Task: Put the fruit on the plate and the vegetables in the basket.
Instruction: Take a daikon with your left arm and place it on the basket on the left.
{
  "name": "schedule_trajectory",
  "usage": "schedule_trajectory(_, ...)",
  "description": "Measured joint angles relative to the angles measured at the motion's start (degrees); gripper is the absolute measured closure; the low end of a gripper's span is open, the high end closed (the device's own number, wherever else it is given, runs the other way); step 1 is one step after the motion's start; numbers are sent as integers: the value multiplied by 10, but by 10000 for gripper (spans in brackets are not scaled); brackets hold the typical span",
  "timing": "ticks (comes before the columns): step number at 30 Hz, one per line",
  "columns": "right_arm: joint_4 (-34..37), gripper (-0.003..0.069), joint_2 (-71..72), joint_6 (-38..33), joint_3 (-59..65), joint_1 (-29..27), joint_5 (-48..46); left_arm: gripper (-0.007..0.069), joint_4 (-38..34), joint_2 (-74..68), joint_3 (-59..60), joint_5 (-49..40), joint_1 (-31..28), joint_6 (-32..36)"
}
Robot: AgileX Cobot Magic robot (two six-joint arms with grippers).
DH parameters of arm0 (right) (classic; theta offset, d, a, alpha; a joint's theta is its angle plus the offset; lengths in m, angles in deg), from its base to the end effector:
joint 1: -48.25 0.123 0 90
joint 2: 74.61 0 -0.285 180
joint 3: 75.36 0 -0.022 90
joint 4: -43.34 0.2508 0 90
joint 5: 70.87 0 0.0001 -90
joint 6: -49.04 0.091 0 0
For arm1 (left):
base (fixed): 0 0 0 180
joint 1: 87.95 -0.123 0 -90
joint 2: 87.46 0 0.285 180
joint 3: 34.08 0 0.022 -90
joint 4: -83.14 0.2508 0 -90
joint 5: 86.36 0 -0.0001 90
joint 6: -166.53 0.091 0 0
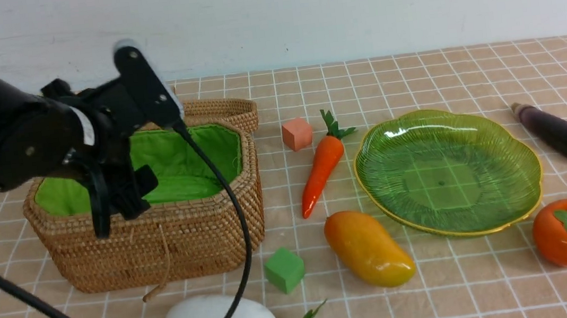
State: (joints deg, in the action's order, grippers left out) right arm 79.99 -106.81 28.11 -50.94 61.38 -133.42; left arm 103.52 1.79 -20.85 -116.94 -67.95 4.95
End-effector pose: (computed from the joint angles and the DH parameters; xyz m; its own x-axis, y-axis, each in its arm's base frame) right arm 0.0151 0.0531 0.4001 -0.3680 -0.1162 -0.9225 -0.6783 0.7122 0.1808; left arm 0.3042 -0.0935 0.3076 -0.3904 0.7600 -0.5196 0.5513 0.6450 0.5292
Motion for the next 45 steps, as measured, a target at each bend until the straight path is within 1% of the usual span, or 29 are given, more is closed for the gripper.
schedule_trajectory(1, 0, 530, 0, 0, 0, 0, 0, 41, -10, 7, 0, -9, 0, -16)
schedule_trajectory(2, 0, 530, 0, 1, 0, 0, 0, 100, -55, 38, 0, -48, 0, -64)
schedule_trajectory(3, 0, 530, 0, 0, 0, 0, 0, 100, -62, 38, 0, -48, 0, -69)
schedule_trajectory(4, 0, 530, 0, 0, 0, 0, 0, 216, -154, 81, 1, -103, 6, -80)
schedule_trajectory(5, 0, 530, 0, 0, 0, 0, -1, 267, -186, 96, 2, -126, 14, -61)
schedule_trajectory(6, 0, 530, 0, 0, 0, 0, -1, 292, -204, 105, 3, -145, 19, -48)
schedule_trajectory(7, 0, 530, 0, 0, 0, 0, -2, 356, -238, 115, 6, -172, 31, -6)
schedule_trajectory(8, 0, 530, 0, 0, 0, 0, -4, 392, -265, 122, 9, -204, 51, 33)
schedule_trajectory(9, -1, 530, 0, 0, 0, 0, -13, 490, -312, 128, 19, -270, 91, 123)
schedule_trajectory(10, -1, 530, 0, 0, 0, 0, -14, 503, -320, 128, 21, -282, 96, 140)
schedule_trajectory(12, -2, 530, 0, 0, 0, 0, -20, 535, -337, 121, 36, -310, 135, 196)
schedule_trajectory(14, -3, 530, 0, 0, 0, 0, -21, 520, -332, 104, 53, -309, 175, 232)
schedule_trajectory(16, -3, 530, 0, 0, 0, 0, -22, 458, -309, 77, 60, -289, 199, 241)
schedule_trajectory(18, -2, 530, 0, 0, 0, 0, -22, 323, -275, 42, 63, -242, 217, 247)
schedule_trajectory(20, -2, 530, 0, 0, 0, 0, -22, 260, -263, 25, 63, -222, 222, 248)
schedule_trajectory(21, -2, 530, 0, 0, 0, 0, -23, 166, -245, -4, 63, -181, 226, 249)
schedule_trajectory(23, -2, 530, 0, 0, 0, 0, -28, 67, -215, -33, 63, -140, 226, 249)
schedule_trajectory(24, -2, 530, 0, 0, 0, 0, -33, 38, -196, -49, 63, -120, 226, 249)
schedule_trajectory(27, -2, 530, 0, 0, 0, 0, -44, -11, -148, -89, 63, -87, 226, 249)
schedule_trajectory(31, 1, 530, 0, 0, 0, 0, -56, 13, -107, -135, 63, -81, 226, 250)
schedule_trajectory(32, 2, 530, 0, 0, 0, 0, -60, 52, -100, -152, 63, -84, 226, 250)
schedule_trajectory(34, 2, 530, 0, 0, 0, 0, -61, 84, -97, -162, 63, -88, 226, 250)
schedule_trajectory(36, 6, 530, 0, 0, 0, 0, -61, 223, -95, -174, 63, -91, 226, 238)
schedule_trajectory(37, 7, 530, 0, 0, 0, 0, -61, 237, -95, -174, 63, -91, 226, 238)
schedule_trajectory(39, 12, 530, 0, 0, 0, 0, -61, 462, -93, -168, 63, -96, 226, 203)
schedule_trajectory(41, 12, 531, 0, 0, 0, 0, -61, 599, -92, -149, 63, -110, 226, 181)
schedule_trajectory(43, 12, 531, 0, 0, 0, 0, -61, 638, -93, -123, 59, -128, 226, 159)
schedule_trajectory(44, 12, 531, 0, 0, 0, 0, -61, 638, -93, -119, 58, -130, 226, 156)
schedule_trajectory(45, 12, 531, 0, 0, 0, 0, -61, 638, -93, -77, 49, -151, 226, 127)
